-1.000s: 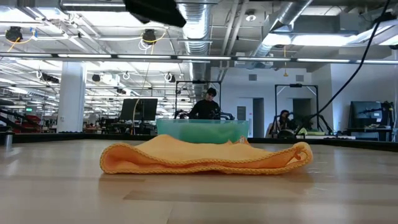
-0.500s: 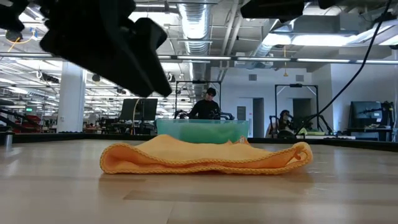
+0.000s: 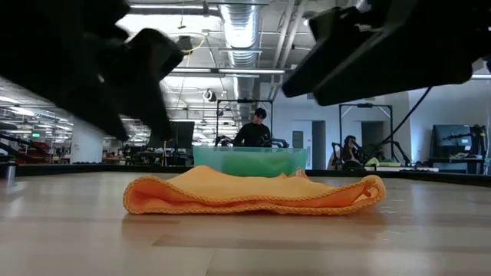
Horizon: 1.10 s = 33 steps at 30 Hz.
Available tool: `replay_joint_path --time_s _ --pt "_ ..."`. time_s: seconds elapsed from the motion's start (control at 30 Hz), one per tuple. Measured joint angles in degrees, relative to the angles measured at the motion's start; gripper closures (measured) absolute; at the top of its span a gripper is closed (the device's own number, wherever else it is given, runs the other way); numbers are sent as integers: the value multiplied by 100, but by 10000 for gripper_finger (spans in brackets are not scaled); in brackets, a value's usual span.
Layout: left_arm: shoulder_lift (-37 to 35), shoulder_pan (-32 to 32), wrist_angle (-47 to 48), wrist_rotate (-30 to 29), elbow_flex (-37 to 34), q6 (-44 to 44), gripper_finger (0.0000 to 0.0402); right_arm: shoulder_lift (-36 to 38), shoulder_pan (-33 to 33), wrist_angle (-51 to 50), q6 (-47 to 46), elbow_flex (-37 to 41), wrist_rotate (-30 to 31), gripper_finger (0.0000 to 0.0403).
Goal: Roll microfiber towels into tight, uniform cylinder then place into a basket
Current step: Fold the orange towel
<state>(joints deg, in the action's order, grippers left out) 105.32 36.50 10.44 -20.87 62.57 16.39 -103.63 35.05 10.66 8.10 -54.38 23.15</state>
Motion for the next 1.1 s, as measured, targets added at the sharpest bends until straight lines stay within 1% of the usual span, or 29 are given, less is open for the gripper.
replay_joint_path --time_s 0.03,0.07,0.17,0.23,0.3,0.37,0.47,0.63,0.77,0.87,1.0,1.1 --pt "13 17 116 6 -14 -133 192 -94 -16 -16 -2 -99 -47 163" --pt "71 19 15 10 -9 -241 192 -170 -29 -52 -23 -195 -130 163" --pt "141 -2 118 -15 -7 -285 192 -380 -31 -463 -274 -575 -372 163" --pt "284 -61 -109 59 7 -286 192 -447 -29 -934 -552 -808 -387 163" --pt "359 -96 -22 108 -7 -337 192 -453 -25 -1420 -787 -996 -388 163" --pt "459 -174 -119 136 1 -414 192 -445 -18 -1721 -1110 -1026 -378 163" --pt "468 -306 91 119 -7 -371 192 -460 0 -2148 -1468 -1000 -378 163" --pt "463 -473 96 149 -1 -75 192 -611 24 -2360 -1725 -1010 -383 163" --pt "461 -521 132 425 -1 142 192 -758 18 -2344 -1725 -1013 -702 163" --pt "461 -521 179 514 -1 399 192 -925 -29 -2378 -1812 -1011 -688 163" --pt "461 -522 274 757 -1 667 192 -971 -131 -2506 -2017 -1035 -729 163" --pt "459 -525 273 820 -1 811 193 -976 -204 -2565 -2037 -1035 -793 163"
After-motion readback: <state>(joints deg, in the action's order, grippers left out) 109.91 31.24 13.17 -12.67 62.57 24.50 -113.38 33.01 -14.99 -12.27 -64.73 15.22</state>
